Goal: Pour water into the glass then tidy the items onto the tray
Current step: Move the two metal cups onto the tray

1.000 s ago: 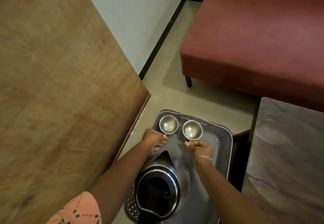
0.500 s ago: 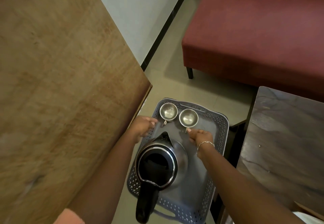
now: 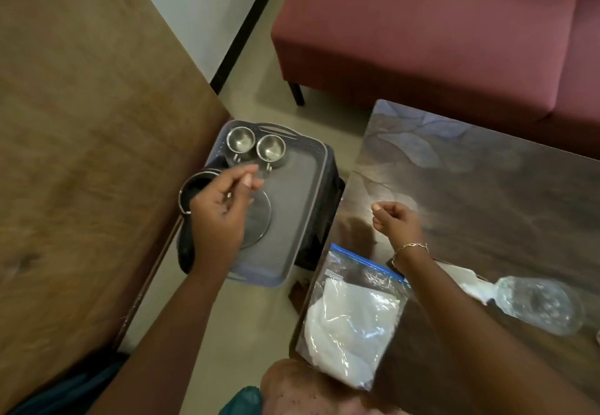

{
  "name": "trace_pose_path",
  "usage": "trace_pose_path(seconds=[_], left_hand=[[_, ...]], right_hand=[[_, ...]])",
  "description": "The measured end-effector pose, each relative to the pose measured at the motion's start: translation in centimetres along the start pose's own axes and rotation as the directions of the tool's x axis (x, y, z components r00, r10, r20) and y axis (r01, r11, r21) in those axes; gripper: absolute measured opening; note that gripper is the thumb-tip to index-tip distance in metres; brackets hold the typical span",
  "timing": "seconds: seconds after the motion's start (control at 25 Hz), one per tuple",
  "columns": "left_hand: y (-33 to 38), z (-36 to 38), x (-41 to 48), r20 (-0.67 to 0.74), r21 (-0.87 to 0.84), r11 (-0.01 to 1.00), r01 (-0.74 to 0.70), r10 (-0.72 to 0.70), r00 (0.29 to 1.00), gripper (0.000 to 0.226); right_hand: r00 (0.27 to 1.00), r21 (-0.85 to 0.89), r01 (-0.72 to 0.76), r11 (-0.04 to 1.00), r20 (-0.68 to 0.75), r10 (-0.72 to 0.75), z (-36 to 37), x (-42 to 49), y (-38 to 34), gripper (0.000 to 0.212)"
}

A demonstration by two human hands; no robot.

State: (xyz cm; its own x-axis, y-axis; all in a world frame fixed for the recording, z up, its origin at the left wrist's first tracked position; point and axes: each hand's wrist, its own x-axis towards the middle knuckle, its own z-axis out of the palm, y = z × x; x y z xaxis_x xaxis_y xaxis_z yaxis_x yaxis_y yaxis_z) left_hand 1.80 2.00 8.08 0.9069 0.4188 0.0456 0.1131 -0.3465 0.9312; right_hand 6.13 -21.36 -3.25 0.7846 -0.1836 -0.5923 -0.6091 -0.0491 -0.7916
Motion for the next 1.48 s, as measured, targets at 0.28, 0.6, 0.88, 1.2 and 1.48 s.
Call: trace_pose_path(seconds=[0.28, 0.6, 0.88, 1.2, 1.48], left_hand=[[-1.3, 6.9, -10.5, 0.272, 0.183, 0.966, 0.184, -0.23, 0.934, 0.02], [-7.4, 9.2, -18.8, 0.553, 0.745, 0.659, -0.104, -0.523, 0.649, 0.016], [-10.0, 8.9, -19.6, 0.561, 0.815, 0.57, -0.105, -0.731, 0.389, 0.007], [-12.9, 9.0, -20.1, 0.623, 0.777, 0.62, -0.108, -0.731, 0.278, 0.031], [-12.3, 7.1, -20.9, 0.638, 0.724, 0.685, -0.082, -0.619, 0.458, 0.026]], right_hand=[[0.991, -0.135, 0.084, 0.987, -0.092, -0.097, -10.1, -3.4, 2.3, 0.011], [0.957, -0.042, -0.287, 0.957, 0.026, 0.288, -11.2, -7.6, 9.9, 0.007], [0.708, -0.13, -0.683, 0.719, 0.122, 0.695, -9.2, -11.0, 14.8, 0.014], [0.753, -0.172, -0.644, 0.746, 0.034, 0.658, -6.7, -10.9, 16.3, 0.018], [0.839, -0.158, -0.535, 0.83, 0.02, 0.544, -5.5, -10.4, 15.7, 0.023]])
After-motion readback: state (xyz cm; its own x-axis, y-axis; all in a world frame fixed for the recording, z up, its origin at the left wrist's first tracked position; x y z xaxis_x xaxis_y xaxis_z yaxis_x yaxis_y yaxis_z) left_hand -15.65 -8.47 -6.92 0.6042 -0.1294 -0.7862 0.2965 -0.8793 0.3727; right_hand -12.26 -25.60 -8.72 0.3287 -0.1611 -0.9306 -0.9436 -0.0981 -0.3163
